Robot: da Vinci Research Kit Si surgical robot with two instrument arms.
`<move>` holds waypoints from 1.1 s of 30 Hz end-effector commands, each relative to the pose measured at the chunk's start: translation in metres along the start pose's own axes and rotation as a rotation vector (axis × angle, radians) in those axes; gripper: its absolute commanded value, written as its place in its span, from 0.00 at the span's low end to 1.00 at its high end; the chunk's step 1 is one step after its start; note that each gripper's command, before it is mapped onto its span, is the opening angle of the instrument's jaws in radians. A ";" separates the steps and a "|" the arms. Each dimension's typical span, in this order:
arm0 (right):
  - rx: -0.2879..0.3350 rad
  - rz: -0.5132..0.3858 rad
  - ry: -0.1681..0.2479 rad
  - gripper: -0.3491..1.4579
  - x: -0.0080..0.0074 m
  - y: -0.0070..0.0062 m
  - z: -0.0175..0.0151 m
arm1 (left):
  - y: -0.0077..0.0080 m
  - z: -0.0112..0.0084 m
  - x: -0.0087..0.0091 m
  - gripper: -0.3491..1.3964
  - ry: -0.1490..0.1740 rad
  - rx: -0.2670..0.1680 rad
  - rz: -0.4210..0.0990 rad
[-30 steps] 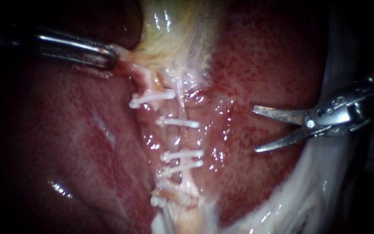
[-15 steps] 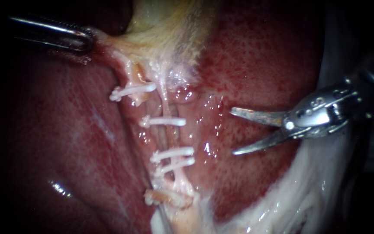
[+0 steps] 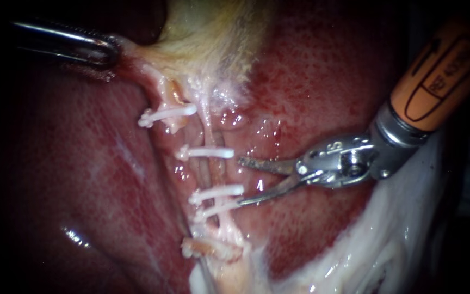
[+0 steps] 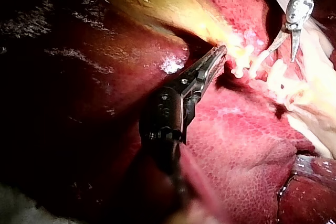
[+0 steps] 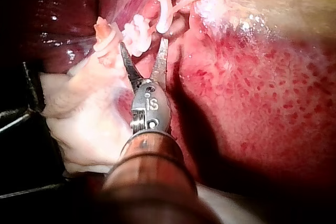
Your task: Go to the cutting position right tube
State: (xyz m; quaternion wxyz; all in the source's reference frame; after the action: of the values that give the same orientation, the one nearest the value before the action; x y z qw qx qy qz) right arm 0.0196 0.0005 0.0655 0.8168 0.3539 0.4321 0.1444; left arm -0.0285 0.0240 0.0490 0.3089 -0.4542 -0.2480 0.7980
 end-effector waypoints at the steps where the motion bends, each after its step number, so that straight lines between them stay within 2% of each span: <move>1: 0.015 0.008 -0.001 0.96 -0.0005 0.0005 0.0002 | 0.0000 0.0000 0.0000 0.00 0.000 0.000 0.000; 7: 0.053 0.039 0.010 0.96 -0.0013 0.0028 0.0017 | 0.0000 -0.0001 0.0000 0.00 0.000 0.000 0.000; 11: 0.092 0.044 0.036 0.96 -0.0014 0.0035 0.0022 | 0.0000 0.0000 0.0000 0.00 0.000 0.000 0.000; 23: 0.215 0.036 0.102 0.96 -0.0009 0.0043 0.0031 | 0.0000 0.0000 0.0000 0.00 0.000 0.000 0.000; 30: 0.291 0.056 0.144 0.96 0.0005 0.0049 0.0048 | 0.0001 0.0000 0.0001 0.00 0.000 0.001 -0.001; 33: 0.319 0.062 0.148 0.96 0.0011 0.0049 0.0055 | 0.0001 0.0000 0.0001 0.00 0.000 0.001 -0.001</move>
State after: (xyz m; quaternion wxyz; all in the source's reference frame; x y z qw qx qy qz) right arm 0.0254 0.0021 0.0703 0.7097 0.4830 0.4978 0.1234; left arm -0.0285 0.0240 0.0489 0.3093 -0.4542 -0.2477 0.7979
